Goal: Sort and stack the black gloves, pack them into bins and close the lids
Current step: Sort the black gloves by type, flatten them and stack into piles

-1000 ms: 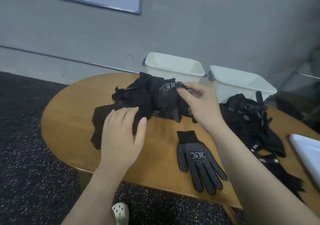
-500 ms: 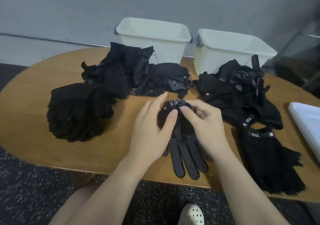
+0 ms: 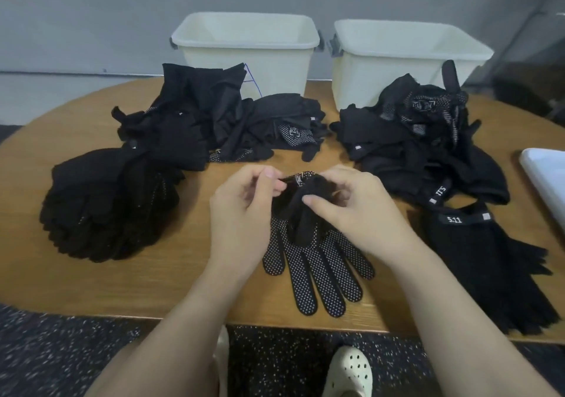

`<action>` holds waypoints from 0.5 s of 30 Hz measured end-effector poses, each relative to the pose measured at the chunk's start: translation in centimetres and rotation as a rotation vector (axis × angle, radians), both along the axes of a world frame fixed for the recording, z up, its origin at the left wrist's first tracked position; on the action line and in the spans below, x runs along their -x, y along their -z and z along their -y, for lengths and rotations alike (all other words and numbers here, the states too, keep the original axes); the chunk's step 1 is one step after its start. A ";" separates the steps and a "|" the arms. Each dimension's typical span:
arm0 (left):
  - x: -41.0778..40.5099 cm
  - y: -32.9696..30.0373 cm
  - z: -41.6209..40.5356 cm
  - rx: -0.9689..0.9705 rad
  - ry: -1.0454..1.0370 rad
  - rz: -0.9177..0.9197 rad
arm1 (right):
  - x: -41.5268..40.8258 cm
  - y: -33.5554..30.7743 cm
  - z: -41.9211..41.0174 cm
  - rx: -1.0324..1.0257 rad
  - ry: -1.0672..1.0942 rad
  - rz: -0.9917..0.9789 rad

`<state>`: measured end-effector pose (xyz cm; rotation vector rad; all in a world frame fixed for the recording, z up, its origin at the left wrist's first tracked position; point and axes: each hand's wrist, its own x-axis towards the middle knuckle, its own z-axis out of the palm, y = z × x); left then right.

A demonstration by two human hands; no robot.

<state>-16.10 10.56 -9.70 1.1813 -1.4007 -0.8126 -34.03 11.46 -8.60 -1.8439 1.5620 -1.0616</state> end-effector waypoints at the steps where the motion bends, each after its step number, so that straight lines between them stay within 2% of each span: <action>1: -0.2 0.0 0.1 -0.010 0.028 0.002 | 0.2 0.1 -0.1 -0.003 0.005 -0.021; 4: 0.0 -0.1 -0.3 -0.039 0.130 0.051 | 0.2 0.2 -0.4 -0.003 0.009 0.010; 11: -0.1 -0.2 -1.1 -0.041 0.222 0.089 | -0.7 -0.3 -0.9 0.028 0.016 0.047; 15: -0.6 -0.3 -1.0 0.010 0.249 0.130 | -1.2 -0.7 -1.1 0.086 -0.006 -0.051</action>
